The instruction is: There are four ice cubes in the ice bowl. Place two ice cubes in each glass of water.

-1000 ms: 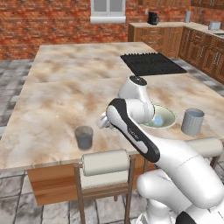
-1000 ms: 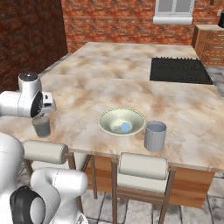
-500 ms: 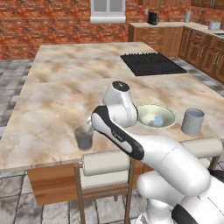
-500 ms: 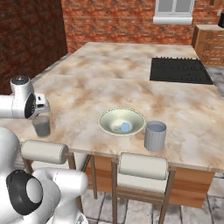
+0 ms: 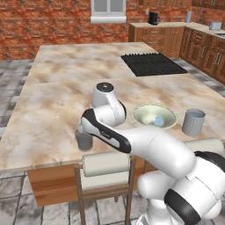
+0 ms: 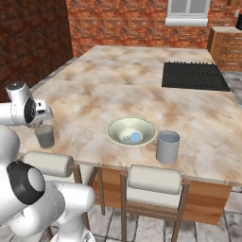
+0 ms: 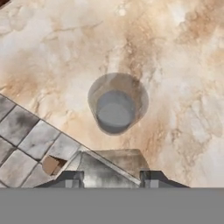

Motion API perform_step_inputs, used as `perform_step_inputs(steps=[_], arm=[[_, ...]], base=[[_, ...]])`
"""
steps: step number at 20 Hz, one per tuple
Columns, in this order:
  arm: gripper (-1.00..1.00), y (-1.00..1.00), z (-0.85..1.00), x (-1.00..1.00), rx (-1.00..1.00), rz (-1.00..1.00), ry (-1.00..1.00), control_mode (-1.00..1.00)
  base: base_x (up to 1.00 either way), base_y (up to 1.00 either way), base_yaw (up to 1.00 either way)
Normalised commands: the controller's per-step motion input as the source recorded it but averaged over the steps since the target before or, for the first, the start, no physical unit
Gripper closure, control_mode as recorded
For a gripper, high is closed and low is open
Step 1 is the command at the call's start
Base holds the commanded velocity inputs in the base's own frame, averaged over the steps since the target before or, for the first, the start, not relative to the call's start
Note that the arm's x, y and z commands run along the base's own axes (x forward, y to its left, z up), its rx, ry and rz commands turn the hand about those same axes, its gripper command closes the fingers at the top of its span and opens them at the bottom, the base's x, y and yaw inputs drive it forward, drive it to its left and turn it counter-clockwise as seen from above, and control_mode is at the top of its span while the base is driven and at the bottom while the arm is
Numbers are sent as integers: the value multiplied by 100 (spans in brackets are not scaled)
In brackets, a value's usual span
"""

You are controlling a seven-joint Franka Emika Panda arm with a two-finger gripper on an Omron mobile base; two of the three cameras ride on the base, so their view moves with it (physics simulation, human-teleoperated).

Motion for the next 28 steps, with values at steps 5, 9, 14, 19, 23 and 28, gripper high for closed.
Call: perform_step_inputs(steps=[5,9,14,19,23,28], arm=[[100,1,-29,33,0,0,3,-100],[100,10,-41,33,0,0,7,-100],[100,32,-20,27,0,-1,4,-100],[100,31,-11,20,0,-4,3,-100],[100,0,-21,4,0,-8,4,-100],[100,0,-19,6,0,-8,2,-100]], base=[[0,0,0],[0,0,0],[0,0,0],[0,0,0],[0,0,0],[0,0,0]])
